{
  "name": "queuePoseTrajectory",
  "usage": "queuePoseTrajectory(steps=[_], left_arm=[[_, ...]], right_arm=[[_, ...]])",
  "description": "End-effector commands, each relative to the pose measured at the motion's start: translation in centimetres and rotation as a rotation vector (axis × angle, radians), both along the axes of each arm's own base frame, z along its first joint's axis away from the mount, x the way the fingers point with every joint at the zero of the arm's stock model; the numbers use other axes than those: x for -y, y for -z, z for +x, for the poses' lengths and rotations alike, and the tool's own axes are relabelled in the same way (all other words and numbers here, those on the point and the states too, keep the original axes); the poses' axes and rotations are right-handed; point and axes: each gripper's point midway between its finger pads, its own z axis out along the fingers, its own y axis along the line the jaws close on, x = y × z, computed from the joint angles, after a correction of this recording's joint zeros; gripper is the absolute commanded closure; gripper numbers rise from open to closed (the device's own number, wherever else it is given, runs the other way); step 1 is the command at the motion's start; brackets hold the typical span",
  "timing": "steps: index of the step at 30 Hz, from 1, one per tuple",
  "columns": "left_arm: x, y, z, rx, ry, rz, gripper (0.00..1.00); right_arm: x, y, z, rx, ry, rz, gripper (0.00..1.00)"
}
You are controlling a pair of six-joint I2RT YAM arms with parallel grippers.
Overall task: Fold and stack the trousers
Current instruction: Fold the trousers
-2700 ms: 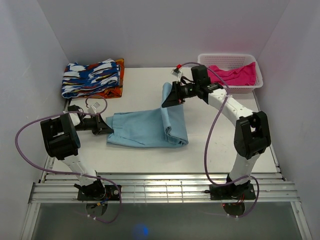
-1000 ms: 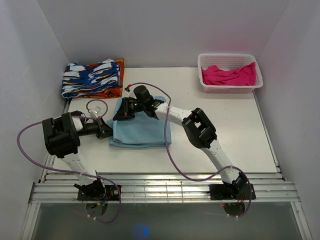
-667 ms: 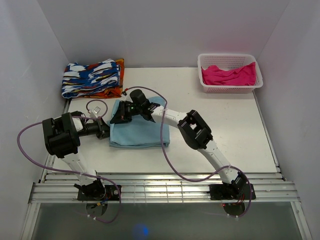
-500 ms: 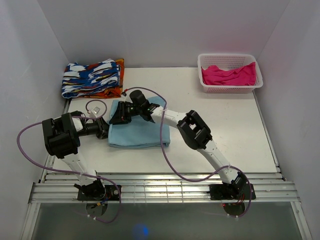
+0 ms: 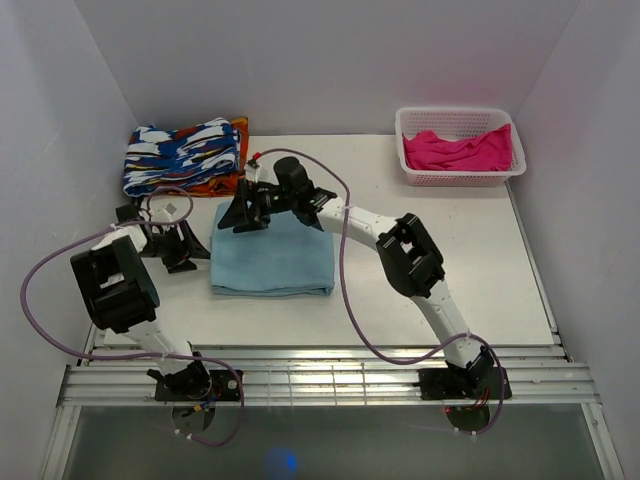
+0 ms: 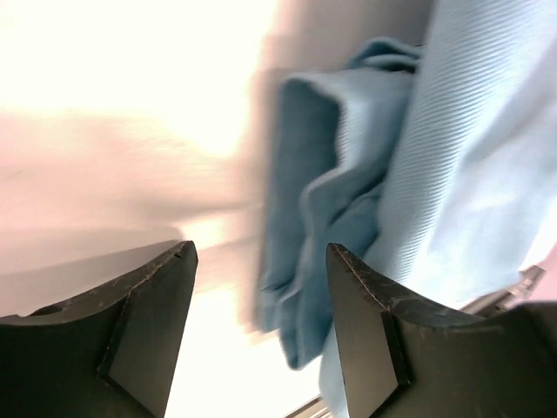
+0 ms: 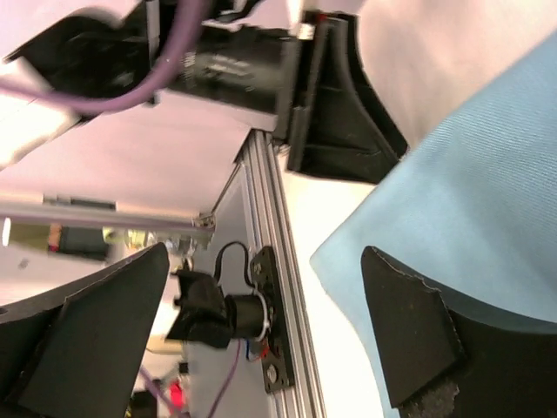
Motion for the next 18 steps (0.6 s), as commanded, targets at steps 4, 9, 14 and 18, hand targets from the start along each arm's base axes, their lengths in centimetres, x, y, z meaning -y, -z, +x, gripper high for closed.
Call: queuePoseTrajectory(steps=[4, 9, 14, 18], left_arm=[[-4.1, -5.7, -0.2, 0.139, 0.039, 0.132, 0.3], [0.3, -15.0, 1.5, 0.499, 0.27, -0.049, 0.33], [7.6, -16.1, 0.3, 0.515, 0.42, -0.302, 0.48], [10.3, -11.2, -0.6, 0.357, 0.396, -0.389, 0.56]], right_arm=[[8.3, -7.5, 0.1, 0.314, -0.21, 0.097, 0.06], [17.1, -3.2, 0.2, 0.326, -0.27, -0.069, 0.13], [20.0, -0.5, -3.6, 0.323, -0.395, -0.061, 0.19], [20.0, 2.3, -5.2, 0.228, -0.433, -0.055, 0.25]])
